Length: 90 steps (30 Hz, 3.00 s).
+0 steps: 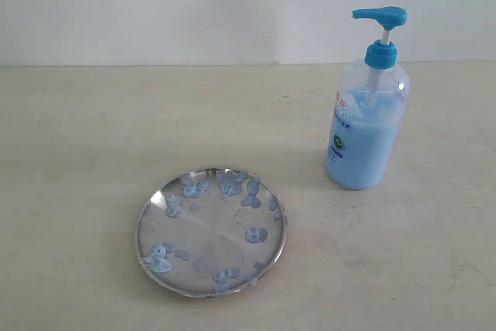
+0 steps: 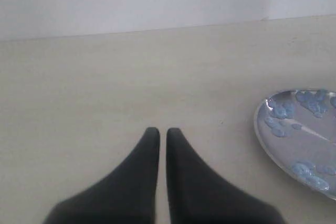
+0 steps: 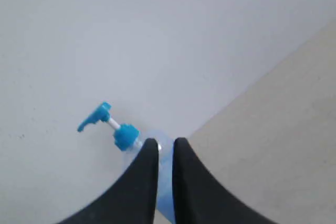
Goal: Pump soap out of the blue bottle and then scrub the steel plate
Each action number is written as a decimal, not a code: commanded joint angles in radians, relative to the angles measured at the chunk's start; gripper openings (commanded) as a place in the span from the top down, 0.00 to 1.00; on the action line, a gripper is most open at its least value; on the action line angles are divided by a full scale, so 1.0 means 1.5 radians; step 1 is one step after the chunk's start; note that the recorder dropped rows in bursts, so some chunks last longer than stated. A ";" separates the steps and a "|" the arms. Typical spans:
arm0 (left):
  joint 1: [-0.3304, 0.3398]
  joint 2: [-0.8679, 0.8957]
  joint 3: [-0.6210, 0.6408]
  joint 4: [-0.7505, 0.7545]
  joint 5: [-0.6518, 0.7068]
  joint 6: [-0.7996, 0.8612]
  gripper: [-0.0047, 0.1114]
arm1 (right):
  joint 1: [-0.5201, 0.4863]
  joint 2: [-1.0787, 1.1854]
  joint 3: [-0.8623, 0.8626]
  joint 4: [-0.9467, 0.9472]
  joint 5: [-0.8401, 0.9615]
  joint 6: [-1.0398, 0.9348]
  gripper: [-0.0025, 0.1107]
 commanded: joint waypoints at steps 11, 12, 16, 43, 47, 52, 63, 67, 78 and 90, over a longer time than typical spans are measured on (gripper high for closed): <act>-0.002 -0.002 0.000 -0.004 -0.005 0.002 0.92 | 0.047 0.358 0.000 -0.186 -0.165 -0.069 0.57; -0.002 -0.002 0.000 -0.004 -0.005 0.002 0.92 | 0.074 0.414 -0.003 -0.285 -0.210 -0.003 0.56; -0.002 -0.002 0.000 -0.004 -0.005 0.002 0.92 | 0.150 0.660 -0.104 -0.563 -0.356 -0.141 0.56; -0.002 -0.002 0.000 -0.004 -0.005 0.002 0.92 | 0.152 1.066 -0.328 -0.321 -0.483 -0.309 0.05; -0.002 -0.002 0.000 -0.004 -0.005 0.002 0.92 | 0.152 1.134 -0.343 -0.292 -0.584 -0.315 0.05; -0.002 -0.002 0.000 -0.004 -0.005 0.002 0.92 | 0.152 1.216 -0.384 -0.292 -0.657 -0.316 0.05; -0.002 -0.002 0.000 -0.004 -0.005 0.002 0.92 | 0.152 1.308 -0.483 -0.237 -0.575 -0.319 0.82; -0.002 -0.002 0.000 -0.004 -0.005 0.002 0.92 | 0.152 1.308 -0.483 -0.235 -0.574 -0.318 0.97; -0.002 -0.002 0.000 -0.004 -0.005 0.002 0.92 | 0.152 1.308 -0.481 -0.592 -0.553 -0.224 0.97; -0.002 -0.002 0.000 -0.168 -0.165 -0.036 0.92 | 0.152 1.308 -0.481 -0.770 -0.525 -0.251 0.97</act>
